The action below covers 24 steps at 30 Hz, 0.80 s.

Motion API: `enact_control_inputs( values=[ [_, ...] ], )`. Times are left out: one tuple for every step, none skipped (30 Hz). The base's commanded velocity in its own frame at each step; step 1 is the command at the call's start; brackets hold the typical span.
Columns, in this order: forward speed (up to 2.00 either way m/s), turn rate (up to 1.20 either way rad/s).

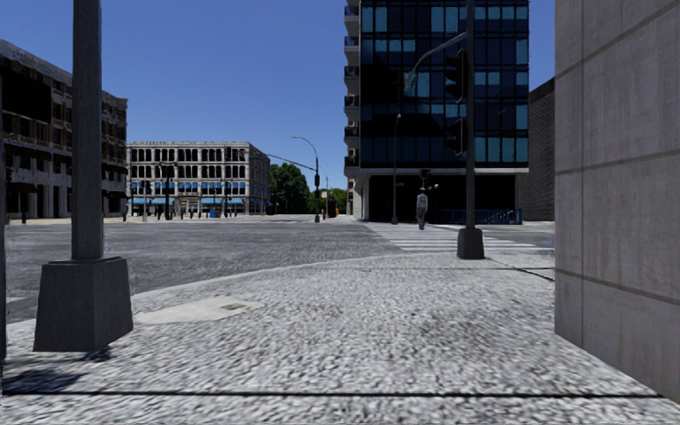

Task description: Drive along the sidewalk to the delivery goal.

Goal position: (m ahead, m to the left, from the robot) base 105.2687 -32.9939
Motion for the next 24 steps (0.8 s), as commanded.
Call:
enact_control_inputs(
  values=[
    [2.00, -0.22],
    [2.00, -0.22],
    [2.00, -0.22],
    [2.00, -0.23],
    [2.00, -0.23],
    [2.00, -0.23],
    [2.00, -0.23],
    [2.00, -0.23],
    [2.00, -0.23],
    [2.00, -0.23],
    [2.00, -0.23],
    [2.00, -0.23],
    [2.00, -0.23],
    [2.00, -0.23],
    [2.00, -0.23],
    [2.00, -0.23],
    [2.00, -0.24],
    [2.00, -0.24],
    [2.00, -0.27],
    [2.00, -0.27],
    [2.00, -0.32],
    [2.00, -0.37],
    [2.00, -0.42],
    [2.00, -0.44]
  ],
)
